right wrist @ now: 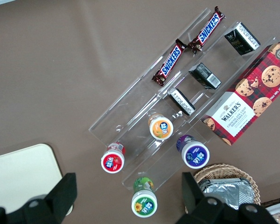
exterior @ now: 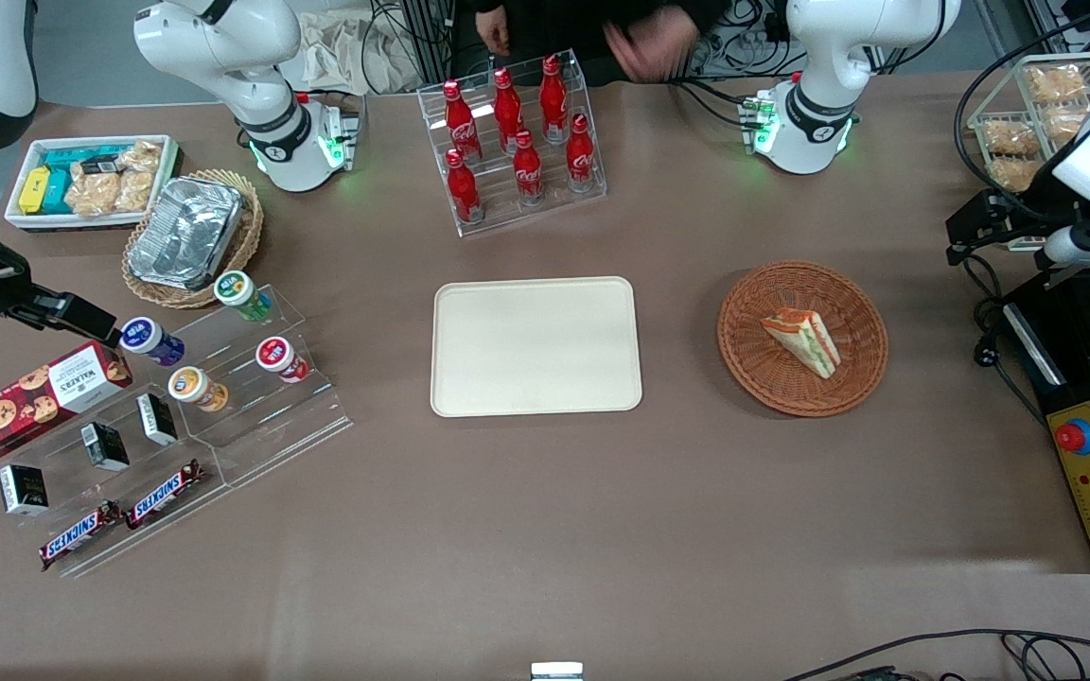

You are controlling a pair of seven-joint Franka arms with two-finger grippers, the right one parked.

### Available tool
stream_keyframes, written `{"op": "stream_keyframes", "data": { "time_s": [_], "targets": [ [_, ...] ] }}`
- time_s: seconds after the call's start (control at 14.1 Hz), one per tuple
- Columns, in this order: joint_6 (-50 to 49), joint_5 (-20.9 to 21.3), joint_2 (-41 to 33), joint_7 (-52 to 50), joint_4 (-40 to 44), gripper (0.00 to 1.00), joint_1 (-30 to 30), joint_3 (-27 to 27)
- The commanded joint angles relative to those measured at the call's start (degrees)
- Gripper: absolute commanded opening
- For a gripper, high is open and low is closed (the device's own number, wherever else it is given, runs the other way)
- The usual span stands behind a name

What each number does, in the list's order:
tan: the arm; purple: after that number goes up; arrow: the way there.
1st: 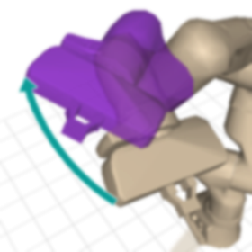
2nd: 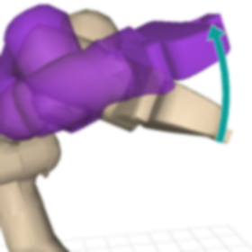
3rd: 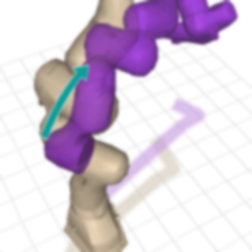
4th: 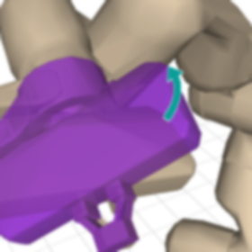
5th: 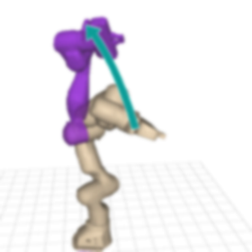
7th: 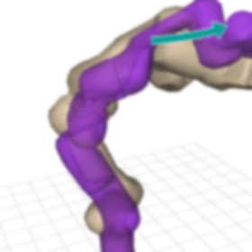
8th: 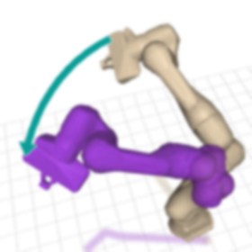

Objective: Place sandwich from basket to tray

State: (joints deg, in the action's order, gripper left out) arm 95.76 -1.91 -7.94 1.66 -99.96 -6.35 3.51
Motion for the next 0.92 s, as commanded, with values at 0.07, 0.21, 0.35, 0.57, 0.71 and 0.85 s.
{"op": "stream_keyframes", "data": {
  "time_s": [0.07,0.21,0.35,0.57,0.71,0.85],
  "targets": [
    [-1.01,0.6,-0.5,1.41,-0.58,1.0,0.11,-0.08],
    [-1.01,0.6,-0.32,1.59,-0.33,1.0,0.02,-0.17],
    [-1.01,0.07,-0.23,1.41,-0.06,1.0,0.2,-0.08],
    [-1.01,0.33,-0.41,0.71,-0.06,1.0,0.2,-0.08],
    [-1.01,-0.11,-0.15,0.53,-0.06,1.0,0.28,0.01],
    [-1.01,-0.46,-0.23,-1.91,-0.5,1.0,0.11,-0.16]
  ]
}}
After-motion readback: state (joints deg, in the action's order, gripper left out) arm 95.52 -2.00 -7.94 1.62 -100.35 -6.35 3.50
